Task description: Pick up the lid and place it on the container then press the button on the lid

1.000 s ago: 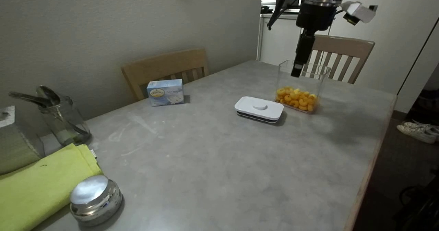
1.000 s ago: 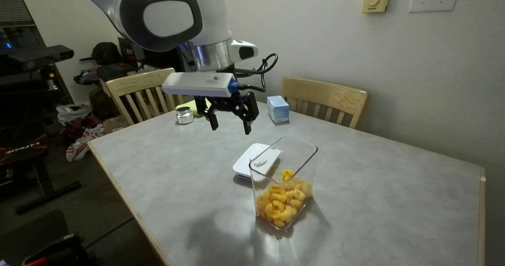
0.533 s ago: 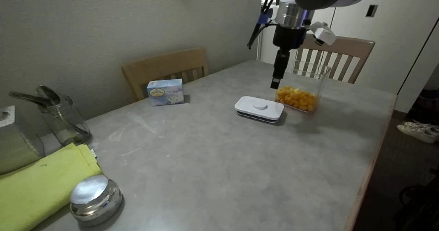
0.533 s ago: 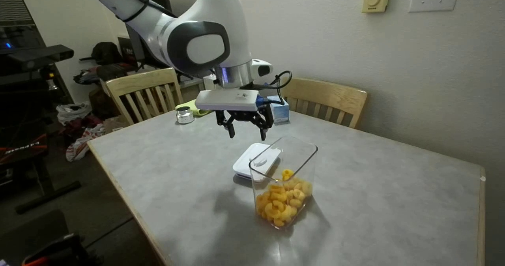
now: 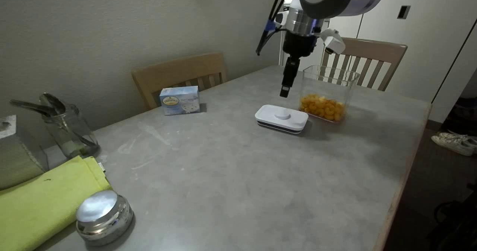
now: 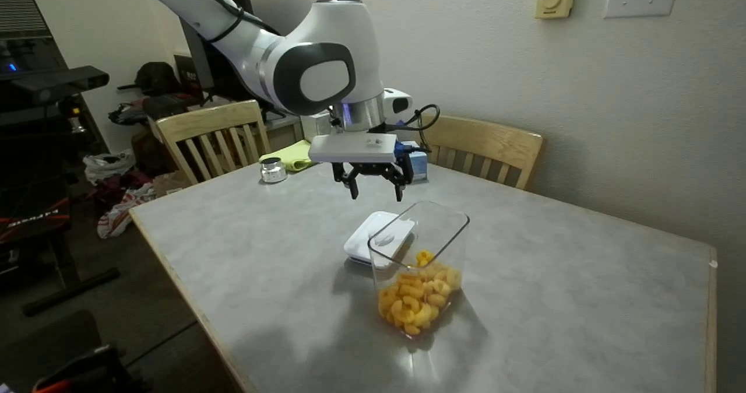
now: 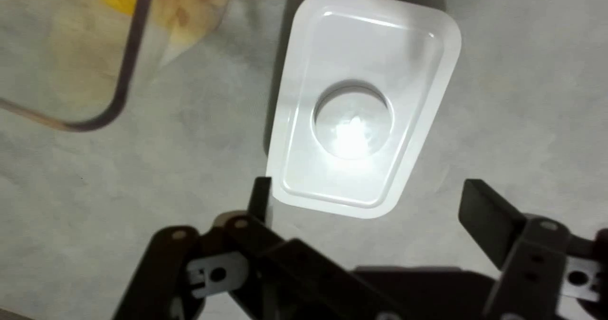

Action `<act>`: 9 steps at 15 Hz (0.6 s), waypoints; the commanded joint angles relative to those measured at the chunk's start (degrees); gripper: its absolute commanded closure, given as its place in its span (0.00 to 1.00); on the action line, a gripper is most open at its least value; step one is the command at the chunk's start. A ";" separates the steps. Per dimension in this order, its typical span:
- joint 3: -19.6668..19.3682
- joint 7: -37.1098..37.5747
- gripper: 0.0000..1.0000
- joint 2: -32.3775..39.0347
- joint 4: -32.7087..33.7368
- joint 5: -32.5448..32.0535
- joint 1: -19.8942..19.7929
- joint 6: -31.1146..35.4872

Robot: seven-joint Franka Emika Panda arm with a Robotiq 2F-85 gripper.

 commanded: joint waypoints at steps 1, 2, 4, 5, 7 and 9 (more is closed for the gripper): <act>1.17 1.32 0.00 0.07 -0.03 -2.64 -0.91 -0.30; 1.43 1.30 0.00 0.15 0.13 -3.20 -0.88 -0.22; 1.78 0.77 0.00 0.76 0.77 -4.55 -0.73 0.05; 1.88 0.58 0.00 1.35 1.20 -5.39 -0.62 0.40; 2.32 -0.05 0.00 2.52 2.00 -6.63 -0.69 0.90; 2.13 0.49 0.00 4.08 2.95 -8.12 -0.54 1.14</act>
